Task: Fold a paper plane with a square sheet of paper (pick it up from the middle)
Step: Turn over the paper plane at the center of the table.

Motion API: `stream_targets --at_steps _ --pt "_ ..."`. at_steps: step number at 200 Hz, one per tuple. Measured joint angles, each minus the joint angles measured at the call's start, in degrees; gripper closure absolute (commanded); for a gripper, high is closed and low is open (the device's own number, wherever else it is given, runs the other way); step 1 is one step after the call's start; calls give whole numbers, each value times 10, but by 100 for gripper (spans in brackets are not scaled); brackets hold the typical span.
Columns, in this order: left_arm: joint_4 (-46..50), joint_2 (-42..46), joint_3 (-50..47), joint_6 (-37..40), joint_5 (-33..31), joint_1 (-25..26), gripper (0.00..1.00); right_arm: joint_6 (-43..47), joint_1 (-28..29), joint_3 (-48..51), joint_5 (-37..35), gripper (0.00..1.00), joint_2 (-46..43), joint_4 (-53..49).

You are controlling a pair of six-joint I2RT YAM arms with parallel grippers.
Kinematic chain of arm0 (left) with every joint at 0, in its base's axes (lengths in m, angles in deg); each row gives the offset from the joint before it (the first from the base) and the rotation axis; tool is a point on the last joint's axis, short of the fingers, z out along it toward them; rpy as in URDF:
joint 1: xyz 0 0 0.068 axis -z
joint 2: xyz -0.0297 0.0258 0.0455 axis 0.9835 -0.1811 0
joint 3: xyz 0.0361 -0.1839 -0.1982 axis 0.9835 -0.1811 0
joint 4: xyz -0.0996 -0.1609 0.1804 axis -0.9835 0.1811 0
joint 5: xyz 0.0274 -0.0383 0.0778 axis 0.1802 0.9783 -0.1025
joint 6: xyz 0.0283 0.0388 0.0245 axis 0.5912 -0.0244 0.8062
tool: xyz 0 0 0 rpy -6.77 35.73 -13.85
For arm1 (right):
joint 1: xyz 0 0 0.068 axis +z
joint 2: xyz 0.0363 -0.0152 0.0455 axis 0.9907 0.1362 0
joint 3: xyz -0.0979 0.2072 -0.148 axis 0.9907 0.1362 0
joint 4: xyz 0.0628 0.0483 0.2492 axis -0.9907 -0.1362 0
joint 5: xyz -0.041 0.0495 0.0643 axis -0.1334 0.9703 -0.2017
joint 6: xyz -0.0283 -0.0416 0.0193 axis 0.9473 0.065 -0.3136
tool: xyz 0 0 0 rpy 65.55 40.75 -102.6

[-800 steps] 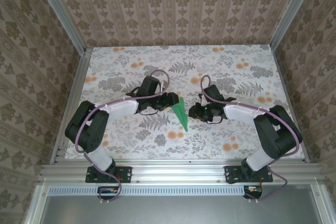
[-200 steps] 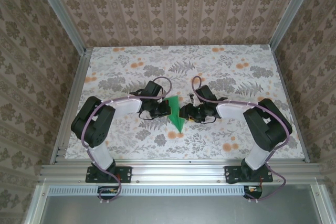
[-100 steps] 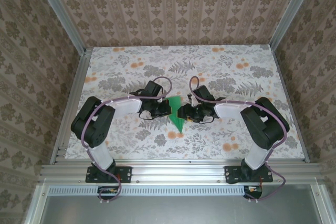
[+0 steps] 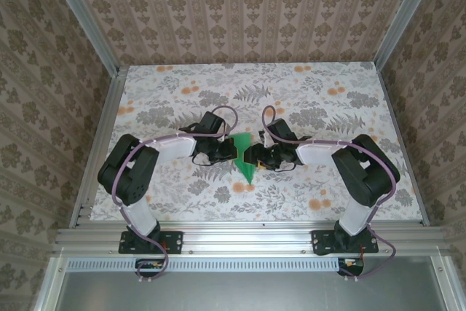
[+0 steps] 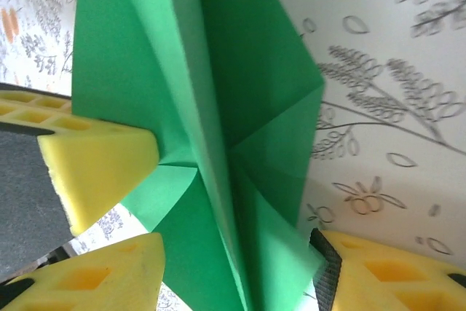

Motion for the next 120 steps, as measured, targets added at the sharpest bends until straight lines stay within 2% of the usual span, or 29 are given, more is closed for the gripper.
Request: stream_targets --at_steps 97,120 --pt "0 0 0 0 0 0 100 -9 9 16 14 42 2 38" --pt "0 0 0 0 0 0 100 -3 16 17 13 48 2 37"
